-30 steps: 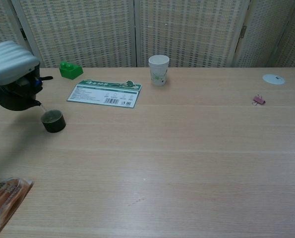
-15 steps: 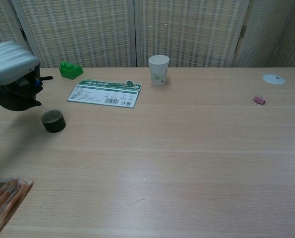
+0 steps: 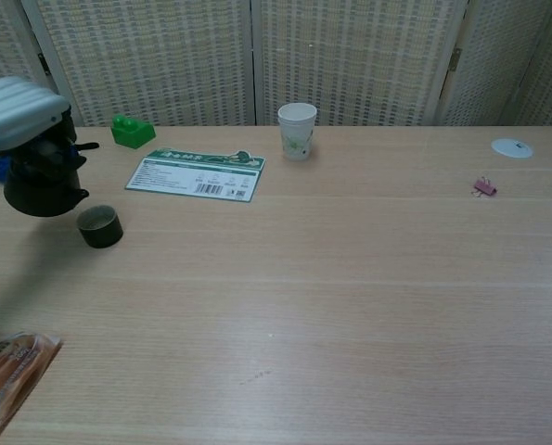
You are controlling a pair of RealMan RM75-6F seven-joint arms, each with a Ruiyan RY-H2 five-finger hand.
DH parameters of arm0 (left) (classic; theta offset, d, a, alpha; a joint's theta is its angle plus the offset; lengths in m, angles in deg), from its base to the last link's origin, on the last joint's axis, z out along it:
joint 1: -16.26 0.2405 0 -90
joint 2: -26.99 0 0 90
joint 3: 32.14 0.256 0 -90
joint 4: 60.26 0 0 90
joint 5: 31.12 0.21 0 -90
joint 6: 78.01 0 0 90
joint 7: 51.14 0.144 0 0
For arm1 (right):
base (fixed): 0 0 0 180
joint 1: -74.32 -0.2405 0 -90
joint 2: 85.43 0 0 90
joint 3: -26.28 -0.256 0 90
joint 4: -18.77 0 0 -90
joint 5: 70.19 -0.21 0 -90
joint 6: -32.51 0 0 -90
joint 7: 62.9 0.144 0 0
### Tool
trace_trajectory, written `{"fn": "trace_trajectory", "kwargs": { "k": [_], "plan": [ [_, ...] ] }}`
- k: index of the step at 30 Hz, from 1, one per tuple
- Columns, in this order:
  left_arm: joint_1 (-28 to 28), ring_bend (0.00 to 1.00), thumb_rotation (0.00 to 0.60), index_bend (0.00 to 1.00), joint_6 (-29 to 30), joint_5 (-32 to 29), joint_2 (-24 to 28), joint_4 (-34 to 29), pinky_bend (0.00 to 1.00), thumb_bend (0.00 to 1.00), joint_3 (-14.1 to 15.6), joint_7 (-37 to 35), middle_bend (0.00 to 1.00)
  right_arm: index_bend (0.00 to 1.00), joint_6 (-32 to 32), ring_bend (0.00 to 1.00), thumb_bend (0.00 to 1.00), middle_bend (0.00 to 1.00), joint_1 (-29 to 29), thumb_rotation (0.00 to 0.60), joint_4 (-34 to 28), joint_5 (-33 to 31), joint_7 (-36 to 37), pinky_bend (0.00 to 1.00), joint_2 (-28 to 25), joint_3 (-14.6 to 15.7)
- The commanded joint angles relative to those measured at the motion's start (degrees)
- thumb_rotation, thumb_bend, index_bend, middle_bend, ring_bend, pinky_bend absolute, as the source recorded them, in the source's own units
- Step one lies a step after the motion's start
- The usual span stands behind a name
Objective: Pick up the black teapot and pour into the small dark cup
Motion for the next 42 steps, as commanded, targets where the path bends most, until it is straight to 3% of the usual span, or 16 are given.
{"fn": "trace_trajectory", "kwargs": {
  "k": [1, 7, 11, 20, 23, 28, 31, 33, 42],
  "plan": [
    [0.26, 1.0, 0.462, 1.0, 0.49, -0.8, 0.03, -0.53, 0.53, 0.43, -1.03, -2.21, 1.0, 0.24, 0.0, 0.17, 0.1, 0.24, -0.01, 0.6, -0.04, -0.04, -0.02, 0.25, -0.02, -0.04],
    [1.23, 1.0, 0.438, 1.0, 1.78, -2.93, 0.49, -2.18, 0.53, 0.43, -3.5, -10.07, 1.0, 0.24, 0.16, 0.17, 0.1, 0.24, -0.16, 0.6, -0.18, 0.01, -0.2, 0.25, 0.01, -0.09],
    [2.65, 0.99, 0.455, 1.0, 1.34, -5.26, 2.17, -6.19, 0.53, 0.42, -5.12, -17.33, 1.0, 0.24, 0.4, 0.17, 0.1, 0.24, -0.36, 0.6, -0.25, 0.05, -0.38, 0.25, 0.07, -0.13],
    [6.34, 0.98, 0.34, 1.0, 2.65, -5.07, 7.09, -14.43, 0.53, 0.42, -4.82, -27.8, 1.0, 0.24, 0.59, 0.17, 0.1, 0.24, -0.56, 0.6, -0.43, 0.18, -0.61, 0.25, 0.12, -0.12],
    [7.37, 0.98, 0.299, 1.0, 3.04, -4.72, 8.41, -16.5, 0.53, 0.41, -4.17, -28.51, 1.0, 0.24, 0.64, 0.17, 0.1, 0.24, -0.62, 0.6, -0.44, 0.27, -0.69, 0.25, 0.21, -0.08],
    [8.78, 0.98, 0.257, 1.0, 3.45, -4.19, 9.81, -18.79, 0.53, 0.29, -2.84, -28.04, 1.0, 0.24, 0.7, 0.17, 0.1, 0.24, -0.7, 0.6, -0.52, 0.46, -0.81, 0.25, 0.25, -0.01],
    [9.4, 0.98, 0.191, 1.0, 3.69, -3.29, 10.37, -19.22, 0.53, 0.23, -1.82, -27.55, 1.0, 0.24, 0.79, 0.17, 0.1, 0.24, -0.78, 0.6, -0.58, 0.56, -0.86, 0.25, 0.27, 0.02],
    [9.75, 0.98, 0.128, 1.0, 4.17, -2.31, 10.48, -18.77, 0.53, 0.21, -1.06, -26.89, 1.0, 0.24, 0.91, 0.17, 0.1, 0.24, -0.83, 0.6, -0.61, 0.58, -0.92, 0.25, 0.28, 0.08],
    [10.68, 0.97, 0.01, 1.0, 6.25, 1.9, 9.18, -13.87, 0.53, 0.15, 1.93, -23.34, 1.0, 0.24, 1.45, 0.17, 0.1, 0.24, -1.08, 0.6, -0.56, 0.45, -1.04, 0.25, 0.4, 0.16]
  ]
}}
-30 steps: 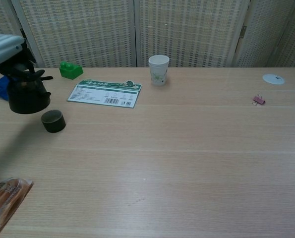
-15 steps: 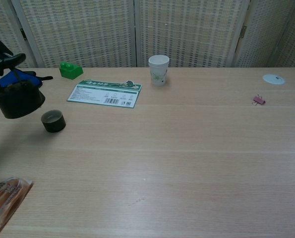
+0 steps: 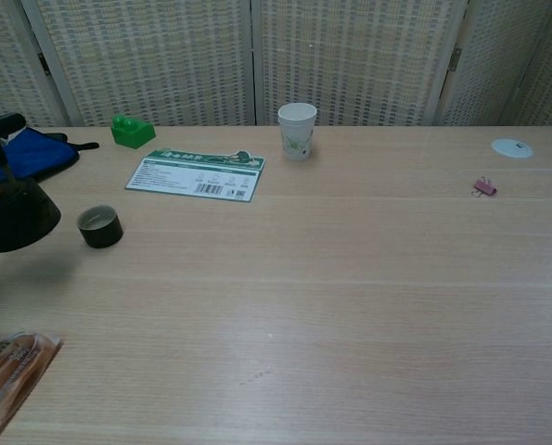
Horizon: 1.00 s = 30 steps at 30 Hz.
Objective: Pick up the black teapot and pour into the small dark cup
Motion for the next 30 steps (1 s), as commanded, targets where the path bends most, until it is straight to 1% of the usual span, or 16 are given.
{"fn": "trace_trajectory", "kwargs": {
  "k": [1, 12, 22, 30],
  "plan": [
    [0.4, 0.97, 0.009, 1.0, 0.74, 1.46, -0.88, 2.16, 0.53, 0.15, 1.17, 1.24, 1.0, 0.24, 0.12, 0.17, 0.1, 0.24, -0.07, 0.6, 0.03, -0.03, -0.02, 0.25, 0.03, 0.01],
    [1.44, 0.95, 0.004, 1.0, 0.3, 3.0, -2.73, 6.32, 0.51, 0.14, 3.58, 3.44, 1.0, 0.24, 0.9, 0.17, 0.1, 0.24, -0.43, 0.6, 0.49, -0.51, 0.09, 0.25, 0.34, 0.02],
    [2.08, 0.92, 0.004, 0.98, -0.59, 3.1, -4.54, 8.11, 0.5, 0.14, 4.47, 4.16, 1.0, 0.24, 1.2, 0.17, 0.1, 0.24, -0.6, 0.6, 0.67, -0.65, 0.12, 0.25, 0.47, 0.07],
    [1.68, 0.9, 0.004, 0.96, -1.14, 3.3, -5.93, 8.74, 0.48, 0.14, 4.27, 4.69, 1.0, 0.24, 0.56, 0.17, 0.1, 0.24, -0.16, 0.6, 0.49, -0.6, 0.3, 0.25, 0.24, 0.18]
  ]
}}
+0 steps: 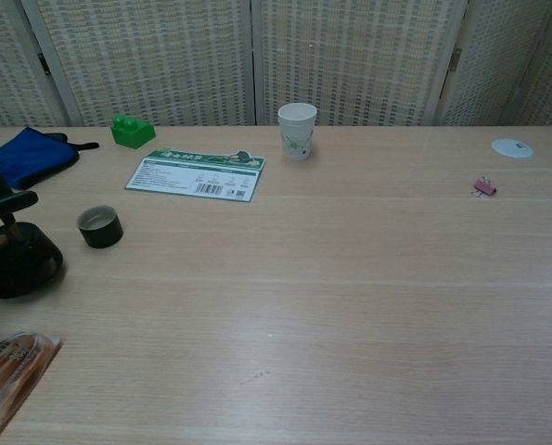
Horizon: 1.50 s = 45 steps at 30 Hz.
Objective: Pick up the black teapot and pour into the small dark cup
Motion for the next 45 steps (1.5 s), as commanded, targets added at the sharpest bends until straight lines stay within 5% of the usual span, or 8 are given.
{"fn": "trace_trajectory", "kwargs": {
  "k": [1, 19, 35, 39, 45],
  "plan": [
    [-0.18, 0.9, 0.005, 0.96, -0.21, 0.1, -0.34, 0.04, 0.48, 0.14, -0.05, 0.19, 1.0, 0.24, -0.12, 0.17, 0.1, 0.24, 0.12, 0.6, -0.02, 0.0, 0.08, 0.25, -0.06, 0.05],
    [-0.8, 0.85, 0.006, 0.91, -2.12, -0.07, -1.61, -0.29, 0.46, 0.14, 0.17, 2.69, 0.95, 0.24, -0.69, 0.17, 0.1, 0.24, 0.7, 0.6, 0.28, -0.05, 0.79, 0.25, -0.3, 0.18],
    [-0.22, 0.51, 0.0, 0.6, -2.76, -1.42, 1.15, -5.75, 0.4, 0.14, -0.1, 5.61, 0.62, 0.24, -1.2, 0.17, 0.1, 0.24, 1.03, 0.6, 0.76, 0.21, 1.53, 0.25, -0.17, 0.21],
    [-0.15, 0.4, 0.0, 0.51, -2.99, -2.4, 2.29, -8.36, 0.3, 0.14, -0.75, 5.93, 0.48, 0.24, -1.29, 0.17, 0.1, 0.24, 1.09, 0.6, 0.92, 0.37, 1.68, 0.25, -0.16, 0.25],
    [0.92, 0.39, 0.0, 0.5, -0.79, -4.61, 4.4, -12.98, 0.27, 0.14, -2.73, 7.41, 0.47, 0.24, -0.44, 0.17, 0.1, 0.24, 0.82, 0.6, 1.13, 1.07, 1.88, 0.25, -0.44, 0.74]
  ]
}}
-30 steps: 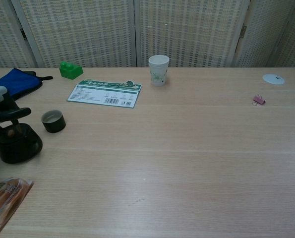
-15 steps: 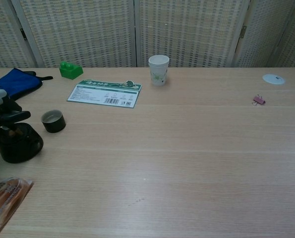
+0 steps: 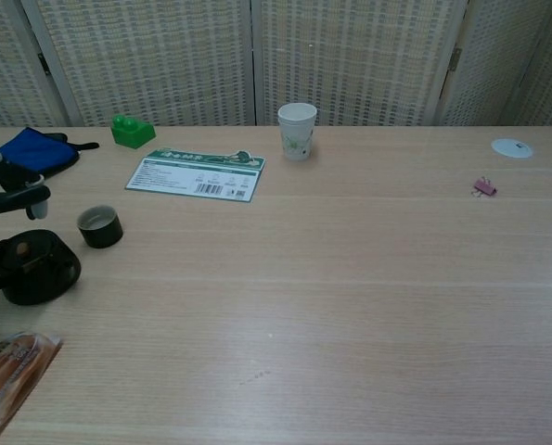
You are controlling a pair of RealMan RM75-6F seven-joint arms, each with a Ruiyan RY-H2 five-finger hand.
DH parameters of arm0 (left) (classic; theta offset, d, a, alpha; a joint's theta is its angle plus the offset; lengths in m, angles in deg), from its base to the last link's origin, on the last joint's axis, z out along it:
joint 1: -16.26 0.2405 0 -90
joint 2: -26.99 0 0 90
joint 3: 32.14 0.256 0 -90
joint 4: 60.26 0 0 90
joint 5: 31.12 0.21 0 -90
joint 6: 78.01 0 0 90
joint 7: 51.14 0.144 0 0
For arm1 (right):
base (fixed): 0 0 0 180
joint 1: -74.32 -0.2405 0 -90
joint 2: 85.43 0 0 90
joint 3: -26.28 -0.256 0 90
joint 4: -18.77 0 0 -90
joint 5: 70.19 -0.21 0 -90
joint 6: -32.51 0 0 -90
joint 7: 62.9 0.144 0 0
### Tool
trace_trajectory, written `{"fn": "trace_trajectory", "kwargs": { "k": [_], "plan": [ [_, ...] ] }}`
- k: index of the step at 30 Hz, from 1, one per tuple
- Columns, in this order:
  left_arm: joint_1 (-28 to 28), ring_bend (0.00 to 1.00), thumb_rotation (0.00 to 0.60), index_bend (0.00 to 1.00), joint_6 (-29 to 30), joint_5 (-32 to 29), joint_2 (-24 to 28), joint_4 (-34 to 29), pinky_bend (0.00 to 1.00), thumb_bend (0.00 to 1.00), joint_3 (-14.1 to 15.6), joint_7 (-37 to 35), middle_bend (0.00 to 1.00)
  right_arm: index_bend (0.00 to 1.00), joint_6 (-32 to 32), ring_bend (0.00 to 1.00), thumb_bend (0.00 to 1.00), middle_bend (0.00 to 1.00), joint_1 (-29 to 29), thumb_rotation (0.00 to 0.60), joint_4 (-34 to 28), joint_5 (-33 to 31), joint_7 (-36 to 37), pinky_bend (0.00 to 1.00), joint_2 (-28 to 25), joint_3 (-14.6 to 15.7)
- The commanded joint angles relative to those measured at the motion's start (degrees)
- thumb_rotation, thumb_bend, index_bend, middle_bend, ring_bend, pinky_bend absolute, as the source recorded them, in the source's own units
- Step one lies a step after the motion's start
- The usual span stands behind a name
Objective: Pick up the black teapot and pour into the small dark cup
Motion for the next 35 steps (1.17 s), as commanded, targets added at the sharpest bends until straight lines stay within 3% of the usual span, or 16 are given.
{"fn": "trace_trajectory", "kwargs": {
  "k": [1, 4, 7, 10, 15, 22, 35],
  "plan": [
    [0.95, 0.39, 0.0, 0.5, 1.25, -2.11, 1.71, -3.3, 0.27, 0.14, -1.29, 2.29, 0.47, 0.24, 0.63, 0.17, 0.1, 0.24, -0.24, 0.6, 0.2, 0.53, 0.29, 0.25, -0.18, 0.37],
    [1.93, 0.4, 0.0, 0.5, 1.95, -4.4, 3.41, -7.27, 0.27, 0.14, -1.96, 5.45, 0.47, 0.24, 2.01, 0.17, 0.1, 0.24, -0.71, 0.6, 0.65, 1.33, 0.81, 0.25, -0.37, 1.08],
    [3.17, 0.39, 0.046, 0.49, 3.25, -6.21, 5.06, -11.13, 0.27, 0.14, -2.39, 7.7, 0.47, 0.24, 2.82, 0.17, 0.1, 0.24, -1.18, 0.6, 1.23, 2.74, 1.39, 0.25, -0.3, 1.75],
    [4.53, 0.4, 0.168, 0.48, 5.22, -7.19, 6.24, -13.91, 0.27, 0.16, -2.67, 8.98, 0.47, 0.24, 3.54, 0.17, 0.12, 0.24, -1.7, 0.6, 1.94, 4.42, 2.06, 0.25, 0.17, 2.53],
    [7.2, 0.39, 0.264, 0.48, 9.21, -7.47, 7.8, -17.52, 0.27, 0.17, -2.37, 10.81, 0.47, 0.24, 4.93, 0.17, 0.15, 0.24, -2.56, 0.6, 2.56, 6.47, 2.41, 0.25, 1.54, 3.77],
    [10.92, 0.4, 0.279, 0.48, 15.28, -3.77, 8.97, -20.21, 0.27, 0.17, -0.63, 11.14, 0.47, 0.28, 4.69, 0.19, 0.16, 0.31, -2.68, 0.6, 3.04, 8.01, 1.69, 0.25, 4.0, 4.75],
    [16.06, 0.39, 0.291, 0.48, 21.65, 1.31, 8.82, -22.5, 0.27, 0.17, 2.32, 12.62, 0.47, 0.31, 6.09, 0.2, 0.17, 0.31, -2.83, 0.6, 3.71, 7.06, 2.04, 0.25, 6.05, 5.56]
  ]
}}
